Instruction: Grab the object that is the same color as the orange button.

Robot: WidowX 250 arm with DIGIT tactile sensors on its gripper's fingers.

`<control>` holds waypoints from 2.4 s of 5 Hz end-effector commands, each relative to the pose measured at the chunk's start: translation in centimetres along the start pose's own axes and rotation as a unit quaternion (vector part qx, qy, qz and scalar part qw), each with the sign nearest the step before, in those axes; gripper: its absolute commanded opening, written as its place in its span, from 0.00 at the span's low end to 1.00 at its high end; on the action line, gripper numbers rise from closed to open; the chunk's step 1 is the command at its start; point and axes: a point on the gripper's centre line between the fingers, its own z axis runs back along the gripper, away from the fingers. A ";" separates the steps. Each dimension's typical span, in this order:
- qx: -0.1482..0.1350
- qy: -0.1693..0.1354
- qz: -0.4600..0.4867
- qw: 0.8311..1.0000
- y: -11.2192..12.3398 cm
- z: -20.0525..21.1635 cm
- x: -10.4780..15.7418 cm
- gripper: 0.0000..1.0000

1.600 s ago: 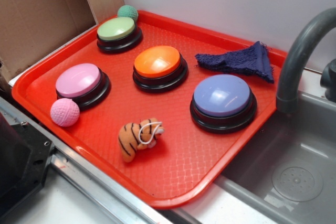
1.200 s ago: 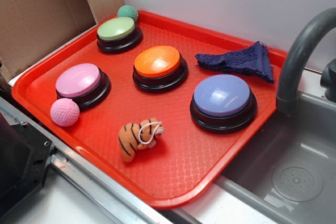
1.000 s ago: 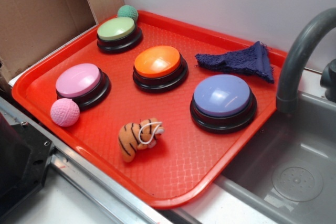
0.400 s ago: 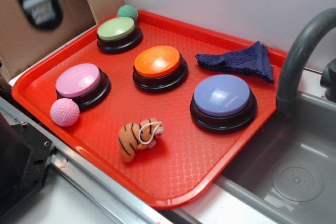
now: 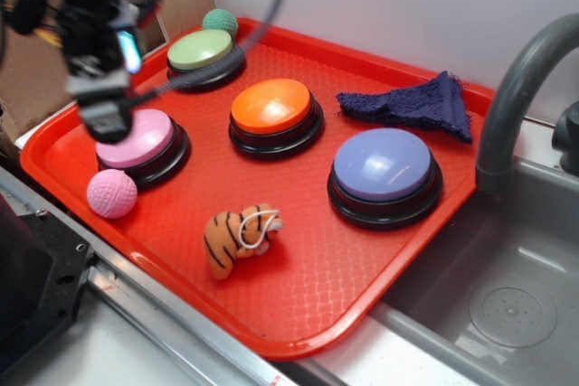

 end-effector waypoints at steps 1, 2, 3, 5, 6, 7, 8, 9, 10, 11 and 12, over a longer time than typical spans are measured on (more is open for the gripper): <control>-0.032 0.020 -0.050 0.998 -0.5 -4.9 4.2 1.00; -0.038 0.038 -0.043 0.998 -1.2 -6.5 4.2 1.00; -0.027 0.056 -0.035 0.997 -1.6 -7.8 3.9 1.00; -0.016 0.080 -0.025 0.996 -1.5 -9.8 3.3 1.00; -0.013 0.087 -0.024 0.996 -1.3 -10.7 3.9 1.00; -0.025 0.100 -0.022 0.994 -1.9 -11.5 4.2 0.53; -0.026 0.110 -0.017 0.993 -2.1 -11.8 4.0 0.00; -0.040 0.092 0.018 0.995 -1.6 -8.5 2.6 0.00; -0.047 0.033 0.136 0.989 0.5 -3.7 -2.2 0.00; -0.054 -0.033 0.251 0.966 1.4 0.6 -8.1 0.00; -0.013 -0.074 0.358 0.931 0.3 5.1 -11.1 0.35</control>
